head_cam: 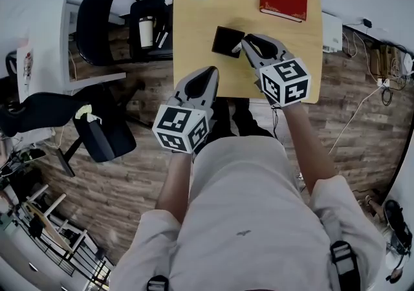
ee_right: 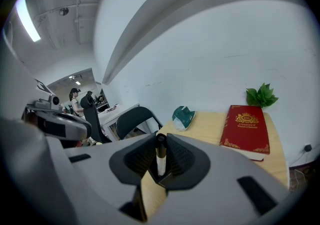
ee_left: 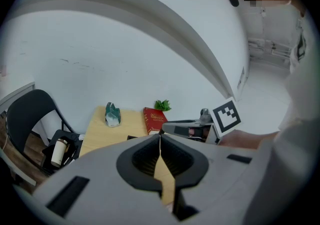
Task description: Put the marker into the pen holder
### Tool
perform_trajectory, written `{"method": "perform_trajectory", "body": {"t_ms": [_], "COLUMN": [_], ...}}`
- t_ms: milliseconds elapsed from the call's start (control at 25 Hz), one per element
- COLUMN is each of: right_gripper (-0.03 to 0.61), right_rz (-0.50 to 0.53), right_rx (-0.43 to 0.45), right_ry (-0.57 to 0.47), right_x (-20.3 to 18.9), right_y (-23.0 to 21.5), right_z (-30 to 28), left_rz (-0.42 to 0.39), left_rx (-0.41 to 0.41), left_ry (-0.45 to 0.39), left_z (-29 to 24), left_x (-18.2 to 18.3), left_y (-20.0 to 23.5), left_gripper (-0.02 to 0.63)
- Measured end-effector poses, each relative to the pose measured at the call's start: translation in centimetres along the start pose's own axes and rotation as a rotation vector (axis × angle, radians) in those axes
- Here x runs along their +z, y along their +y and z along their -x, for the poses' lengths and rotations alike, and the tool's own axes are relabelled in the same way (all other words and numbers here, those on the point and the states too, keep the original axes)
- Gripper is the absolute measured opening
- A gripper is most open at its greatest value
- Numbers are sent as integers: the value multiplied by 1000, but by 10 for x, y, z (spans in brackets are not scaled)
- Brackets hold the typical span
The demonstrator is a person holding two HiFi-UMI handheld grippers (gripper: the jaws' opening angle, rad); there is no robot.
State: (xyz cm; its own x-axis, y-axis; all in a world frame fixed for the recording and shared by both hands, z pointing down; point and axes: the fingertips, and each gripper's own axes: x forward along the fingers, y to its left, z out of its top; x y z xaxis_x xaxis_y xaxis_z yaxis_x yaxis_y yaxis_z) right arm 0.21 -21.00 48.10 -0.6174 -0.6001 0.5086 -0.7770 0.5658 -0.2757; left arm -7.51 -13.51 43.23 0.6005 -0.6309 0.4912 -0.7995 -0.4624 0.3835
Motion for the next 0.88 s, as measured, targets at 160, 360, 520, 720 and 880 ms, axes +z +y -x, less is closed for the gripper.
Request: {"method": "perform_trajectory", "body": {"t_ms": [160,360,520,720,880], "right_gripper": [64,64,64,64,64], "right_rz": [-15,-26,-33,-43,-65], "right_rx": [-19,-44,-63,-82,-100], "right_ry": [21,47,70,99,123], "right_x": [-7,-14,-20,-28,-37], "right_y": [-1,-1,-2,-3,-6], "right_z": [-5,-13,-21,-29,-35], "left_rz": [-4,-4,-5,-10,-15], "left_rx": [-25,-52,-70,-94,-113], "left_ry": [11,24,34,46,60], "left_z": [-5,-9,-14,-21,-27], "left_x": [1,3,5,10,10], "left_y": [6,16,25,34,39], "left_gripper": [9,9,9,9,9]}}
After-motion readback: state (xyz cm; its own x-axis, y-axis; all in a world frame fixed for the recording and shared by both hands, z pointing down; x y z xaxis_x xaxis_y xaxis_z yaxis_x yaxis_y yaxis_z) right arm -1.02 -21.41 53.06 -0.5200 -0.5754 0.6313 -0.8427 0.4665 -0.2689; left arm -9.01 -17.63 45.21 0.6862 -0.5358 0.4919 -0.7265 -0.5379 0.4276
